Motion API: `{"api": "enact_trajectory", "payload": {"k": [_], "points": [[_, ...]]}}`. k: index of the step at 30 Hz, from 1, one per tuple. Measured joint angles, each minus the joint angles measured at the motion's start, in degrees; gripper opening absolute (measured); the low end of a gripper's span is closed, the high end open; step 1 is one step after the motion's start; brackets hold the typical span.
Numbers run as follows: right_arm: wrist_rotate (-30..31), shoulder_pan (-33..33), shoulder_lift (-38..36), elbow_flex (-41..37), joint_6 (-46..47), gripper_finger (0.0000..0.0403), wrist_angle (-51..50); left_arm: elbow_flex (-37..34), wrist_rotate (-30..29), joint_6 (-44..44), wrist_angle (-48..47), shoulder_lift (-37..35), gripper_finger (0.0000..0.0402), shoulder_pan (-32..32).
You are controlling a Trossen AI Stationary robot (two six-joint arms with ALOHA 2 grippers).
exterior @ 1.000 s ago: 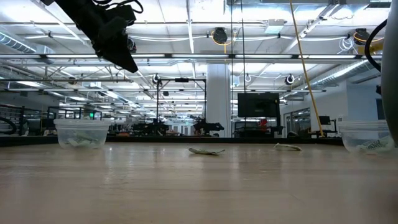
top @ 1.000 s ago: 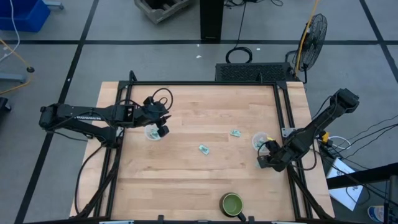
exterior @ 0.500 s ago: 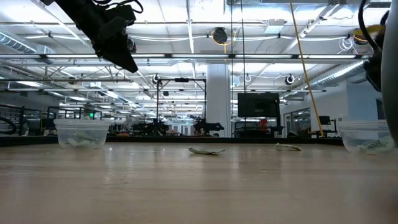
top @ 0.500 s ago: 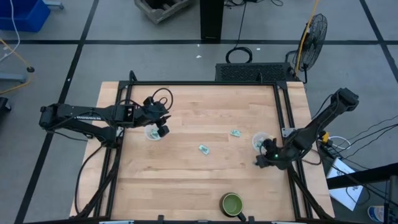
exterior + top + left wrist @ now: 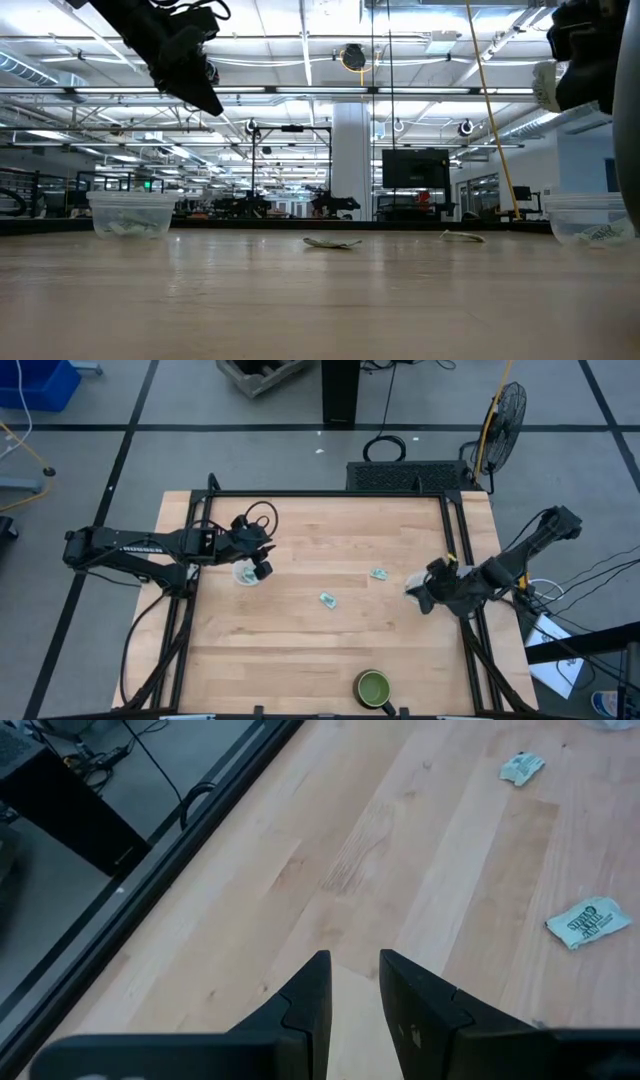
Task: Pick and place Stevia / Truvia into bins
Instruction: Put the stevia packet into the right transparent container
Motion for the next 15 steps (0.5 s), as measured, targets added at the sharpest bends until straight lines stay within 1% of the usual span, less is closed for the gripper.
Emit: {"api": "enact_trajectory", "payload": {"k": [2, 4, 7, 8, 11, 15], "points": [[-0.14, -1.80, 0.00, 2.88, 0.13, 0.0000, -9.00, -0.01, -0.01, 0.00, 0.38, 0.00, 0.0095, 0.01], [-0.69, -3.55, -0.02, 4.24, 0.22, 0.0000, -15.74, -0.02, -0.01, 0.00, 0.75, 0.00, 0.0095, -0.01], [-6.21, -6.51, 0.18, 4.09, 2.10, 0.0000, -22.96, 0.00, -0.01, 0.00, 0.76, 0.00, 0.0095, 0.01], [-7.66, -7.51, 0.51, 3.71, 2.16, 0.0000, -23.52, -0.01, -0.01, -0.02, 0.77, 0.00, 0.0095, 0.00], [-10.56, -10.17, 1.33, 3.11, -3.43, 0.0000, -21.32, -0.02, -0.01, -0.02, 1.01, 0.00, 0.0095, -0.01], [-8.81, -13.85, 2.93, 3.11, -12.03, 0.0000, -19.52, -0.02, -0.01, -0.02, 1.17, 0.00, 0.0095, -0.03]]}}
